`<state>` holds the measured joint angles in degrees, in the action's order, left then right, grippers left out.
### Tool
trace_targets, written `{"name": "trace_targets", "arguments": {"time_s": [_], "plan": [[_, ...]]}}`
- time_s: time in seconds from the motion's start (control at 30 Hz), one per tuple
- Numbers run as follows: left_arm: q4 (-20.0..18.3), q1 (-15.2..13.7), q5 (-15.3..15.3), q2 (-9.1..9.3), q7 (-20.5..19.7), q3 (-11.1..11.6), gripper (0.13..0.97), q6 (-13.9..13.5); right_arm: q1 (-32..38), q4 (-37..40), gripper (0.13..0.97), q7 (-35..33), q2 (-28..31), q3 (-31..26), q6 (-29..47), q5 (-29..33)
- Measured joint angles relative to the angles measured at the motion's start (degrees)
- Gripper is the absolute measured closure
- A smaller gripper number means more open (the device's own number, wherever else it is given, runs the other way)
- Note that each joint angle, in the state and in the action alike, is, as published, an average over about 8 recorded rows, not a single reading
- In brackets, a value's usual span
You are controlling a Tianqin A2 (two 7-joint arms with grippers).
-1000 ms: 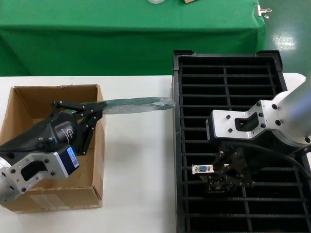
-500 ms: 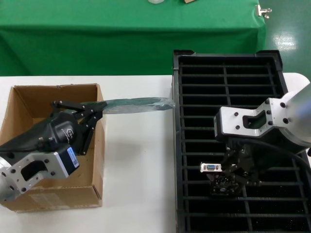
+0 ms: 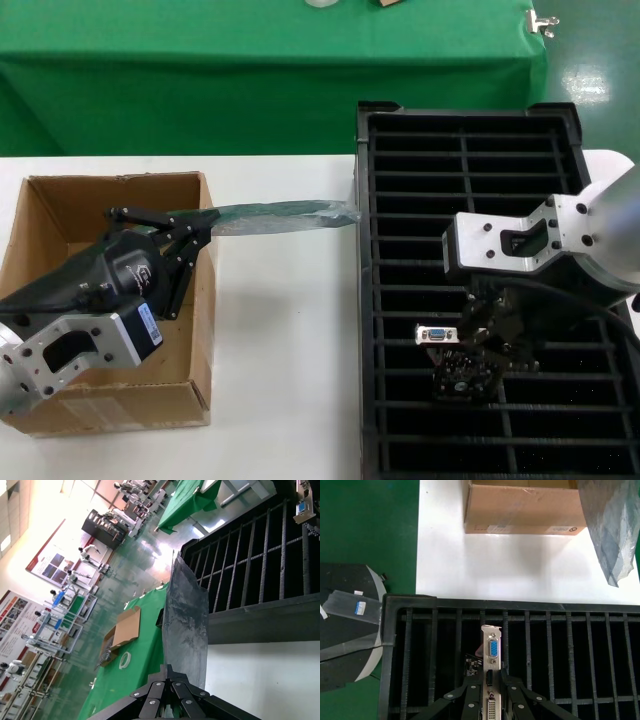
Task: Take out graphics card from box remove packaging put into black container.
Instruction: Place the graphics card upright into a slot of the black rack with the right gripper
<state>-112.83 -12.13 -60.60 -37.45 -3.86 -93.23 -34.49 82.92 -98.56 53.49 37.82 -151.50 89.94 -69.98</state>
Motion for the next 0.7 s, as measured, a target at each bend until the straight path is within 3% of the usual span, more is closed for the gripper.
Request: {"name": "trace_targets", "arguments": {"time_s": [0.7], "plan": [[0.0, 0.0, 0.0, 0.0, 0.0, 0.0, 0.958, 0.0, 1.27, 0.92, 0.907, -0.99, -0.96, -0.07, 0.0, 0.51]]}}
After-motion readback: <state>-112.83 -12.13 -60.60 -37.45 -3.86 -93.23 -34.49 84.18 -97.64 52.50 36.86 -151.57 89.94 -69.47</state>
